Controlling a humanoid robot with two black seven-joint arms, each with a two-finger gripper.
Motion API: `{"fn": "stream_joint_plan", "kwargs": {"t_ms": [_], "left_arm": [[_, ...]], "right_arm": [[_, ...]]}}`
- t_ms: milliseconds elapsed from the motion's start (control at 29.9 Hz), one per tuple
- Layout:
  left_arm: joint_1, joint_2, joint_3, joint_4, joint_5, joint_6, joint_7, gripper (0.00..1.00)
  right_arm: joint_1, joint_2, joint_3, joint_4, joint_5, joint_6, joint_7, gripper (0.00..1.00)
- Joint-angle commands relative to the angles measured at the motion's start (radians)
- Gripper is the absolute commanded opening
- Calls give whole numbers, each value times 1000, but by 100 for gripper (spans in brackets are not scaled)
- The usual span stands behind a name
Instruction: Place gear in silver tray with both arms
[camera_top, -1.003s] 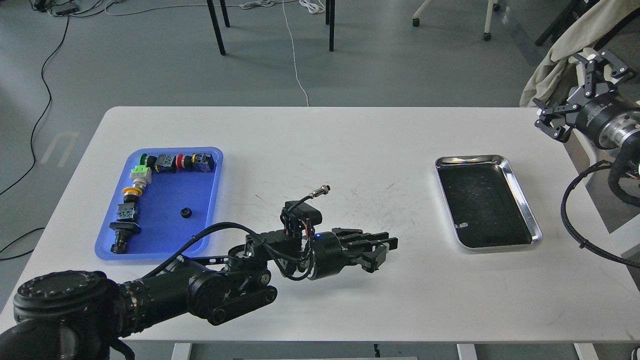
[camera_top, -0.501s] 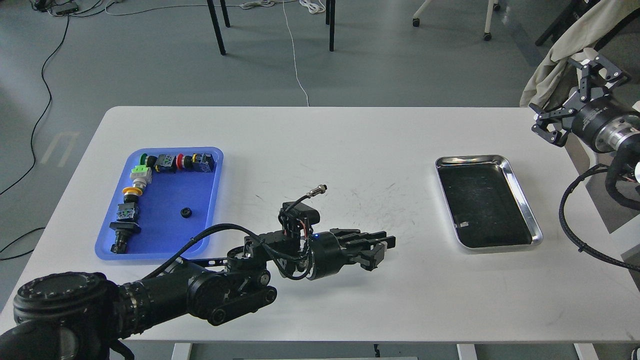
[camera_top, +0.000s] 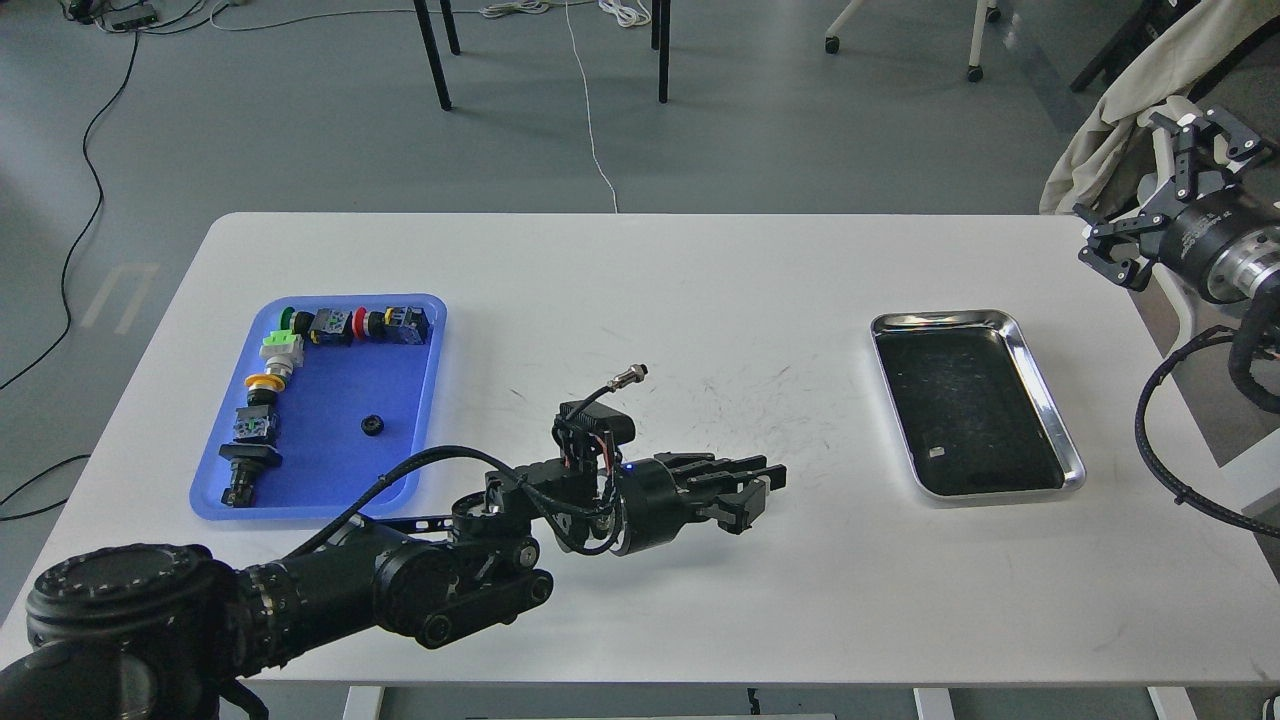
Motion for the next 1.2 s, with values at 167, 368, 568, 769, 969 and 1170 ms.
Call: {"fn": "stream_joint_plan", "kwargs": {"t_ms": [167,368,568,769,969,1170], "left_arm": [[-2,0,1,0,-13,4,3,41],[-8,0,-3,0,-18,7,1,45],[-17,0,-78,0,-21,5,1,51],[-72,0,-114,0,-88,5,1,56],[-135,0,-120,1,-161,5,0,61],[-186,0,-170,1,-236,5,1,68]], "right_arm": [[-6,-18,0,2,0,0,0,99],[-11,-30,-53,5,0,-2,-22,99],[4,-65,-92,5,-2,9,-141,99],[14,-68,-140,-4,-5,17,-194,99],[29,-70,-149,-7,-14,25,-195,99],[86,-106,-222,-2,-92,23,-194,99]]}}
